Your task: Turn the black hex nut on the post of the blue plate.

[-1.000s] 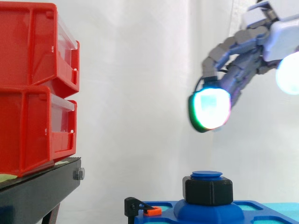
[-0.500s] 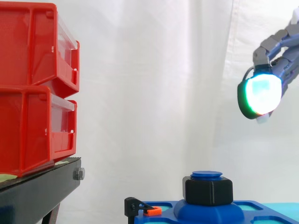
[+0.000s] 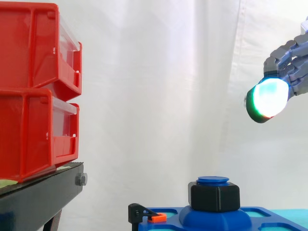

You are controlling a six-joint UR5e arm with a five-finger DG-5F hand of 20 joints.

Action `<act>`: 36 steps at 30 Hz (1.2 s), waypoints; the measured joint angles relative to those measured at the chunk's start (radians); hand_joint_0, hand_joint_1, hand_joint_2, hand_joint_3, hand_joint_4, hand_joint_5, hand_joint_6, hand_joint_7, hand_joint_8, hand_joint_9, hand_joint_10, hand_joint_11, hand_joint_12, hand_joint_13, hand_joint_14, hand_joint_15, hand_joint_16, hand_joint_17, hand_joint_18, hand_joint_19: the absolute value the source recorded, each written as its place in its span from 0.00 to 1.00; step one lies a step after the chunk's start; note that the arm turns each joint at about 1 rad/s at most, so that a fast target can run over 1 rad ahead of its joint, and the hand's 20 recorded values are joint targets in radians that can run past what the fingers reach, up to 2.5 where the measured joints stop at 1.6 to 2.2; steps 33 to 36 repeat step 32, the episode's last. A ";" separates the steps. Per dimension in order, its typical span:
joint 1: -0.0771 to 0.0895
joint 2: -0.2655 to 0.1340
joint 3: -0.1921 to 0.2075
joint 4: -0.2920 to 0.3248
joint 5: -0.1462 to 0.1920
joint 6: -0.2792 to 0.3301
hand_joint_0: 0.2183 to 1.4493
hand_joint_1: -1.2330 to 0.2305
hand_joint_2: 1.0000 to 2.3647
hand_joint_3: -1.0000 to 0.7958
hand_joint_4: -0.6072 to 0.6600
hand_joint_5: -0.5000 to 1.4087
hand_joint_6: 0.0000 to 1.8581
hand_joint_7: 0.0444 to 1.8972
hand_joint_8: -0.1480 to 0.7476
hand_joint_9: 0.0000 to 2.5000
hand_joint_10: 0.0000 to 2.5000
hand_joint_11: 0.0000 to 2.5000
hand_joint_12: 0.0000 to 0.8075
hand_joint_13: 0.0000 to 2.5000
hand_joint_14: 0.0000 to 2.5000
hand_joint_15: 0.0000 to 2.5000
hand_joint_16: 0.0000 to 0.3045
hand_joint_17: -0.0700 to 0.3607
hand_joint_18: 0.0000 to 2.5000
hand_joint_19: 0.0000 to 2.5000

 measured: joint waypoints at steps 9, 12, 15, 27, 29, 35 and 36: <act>0.004 0.000 0.000 0.002 0.001 0.004 0.17 0.57 0.00 0.28 0.55 0.12 0.27 0.36 0.39 0.00 0.00 0.00 0.46 0.00 0.00 0.00 0.21 0.49 0.00 0.01; 0.004 0.000 0.000 0.003 0.001 0.003 0.17 0.57 0.00 0.28 0.55 0.12 0.27 0.36 0.38 0.00 0.00 0.00 0.46 0.00 0.00 0.00 0.21 0.50 0.00 0.02; 0.004 0.000 0.000 0.003 0.001 0.003 0.17 0.58 0.00 0.28 0.53 0.12 0.27 0.36 0.38 0.00 0.00 0.00 0.47 0.00 0.00 0.00 0.21 0.50 0.00 0.01; 0.004 0.000 0.000 0.004 0.001 0.002 0.19 0.57 0.00 0.28 0.53 0.12 0.27 0.37 0.36 0.00 0.00 0.00 0.45 0.00 0.00 0.00 0.21 0.50 0.00 0.00; 0.004 0.000 0.000 0.004 0.000 0.002 0.19 0.56 0.00 0.28 0.52 0.12 0.27 0.36 0.36 0.00 0.00 0.00 0.45 0.00 0.00 0.00 0.21 0.50 0.00 0.00; 0.005 0.000 0.000 0.004 0.001 0.002 0.19 0.57 0.00 0.28 0.52 0.12 0.27 0.40 0.35 0.00 0.00 0.00 0.44 0.00 0.00 0.00 0.21 0.50 0.00 0.00; 0.005 0.000 0.000 0.004 0.001 0.002 0.19 0.57 0.00 0.28 0.52 0.12 0.27 0.40 0.35 0.00 0.00 0.00 0.44 0.00 0.00 0.00 0.21 0.50 0.00 0.00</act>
